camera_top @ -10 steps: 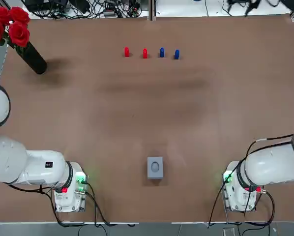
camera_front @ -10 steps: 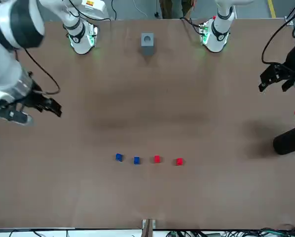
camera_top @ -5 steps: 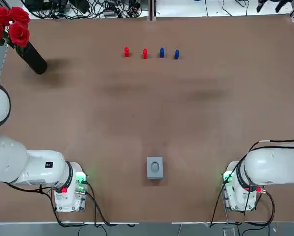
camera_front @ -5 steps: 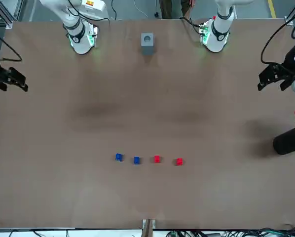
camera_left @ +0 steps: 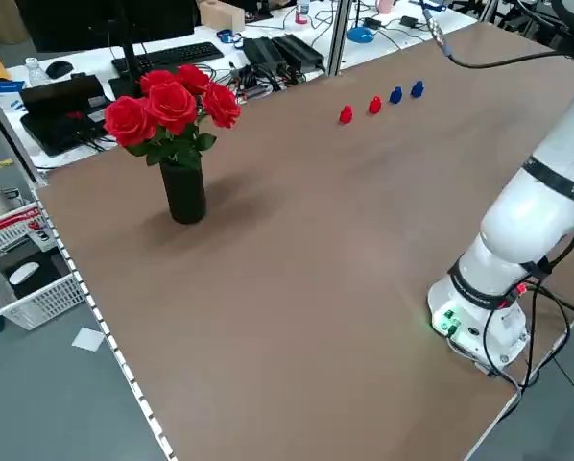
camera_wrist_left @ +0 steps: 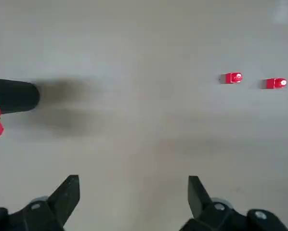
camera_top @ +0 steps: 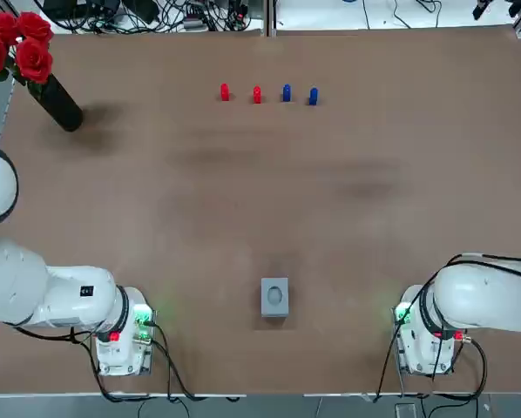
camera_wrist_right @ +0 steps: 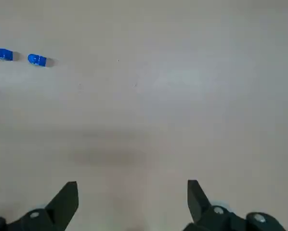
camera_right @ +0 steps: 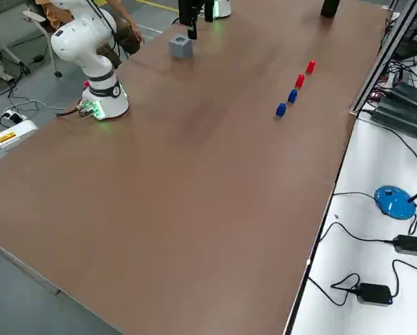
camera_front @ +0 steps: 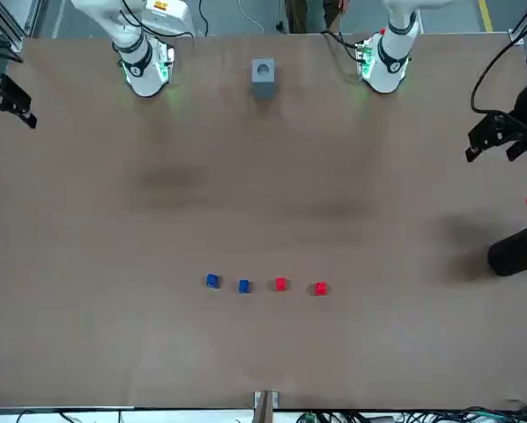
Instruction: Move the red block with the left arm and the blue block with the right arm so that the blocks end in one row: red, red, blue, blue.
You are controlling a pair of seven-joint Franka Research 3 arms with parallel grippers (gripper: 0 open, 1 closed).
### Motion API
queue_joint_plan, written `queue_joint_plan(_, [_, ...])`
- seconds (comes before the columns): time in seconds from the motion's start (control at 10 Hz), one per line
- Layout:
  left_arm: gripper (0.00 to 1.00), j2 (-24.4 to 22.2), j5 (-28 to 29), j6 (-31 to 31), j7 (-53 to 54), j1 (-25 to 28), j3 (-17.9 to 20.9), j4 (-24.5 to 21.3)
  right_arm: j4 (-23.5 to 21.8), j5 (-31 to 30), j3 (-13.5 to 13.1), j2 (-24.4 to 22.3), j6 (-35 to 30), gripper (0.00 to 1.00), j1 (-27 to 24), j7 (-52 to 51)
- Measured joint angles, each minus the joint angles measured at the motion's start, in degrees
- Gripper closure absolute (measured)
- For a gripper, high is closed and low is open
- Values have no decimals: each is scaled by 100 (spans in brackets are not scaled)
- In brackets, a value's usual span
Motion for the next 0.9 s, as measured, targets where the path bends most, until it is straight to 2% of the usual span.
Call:
queue_joint_plan(0.4, [1,0,0,2,0,1,0,3,-591,0,-38,-521,75,0,0,-13])
queue_joint_plan(0.9, [1,0,0,2,2,-2,-2,2,-711,0,-39,-596,387,0,0,-15])
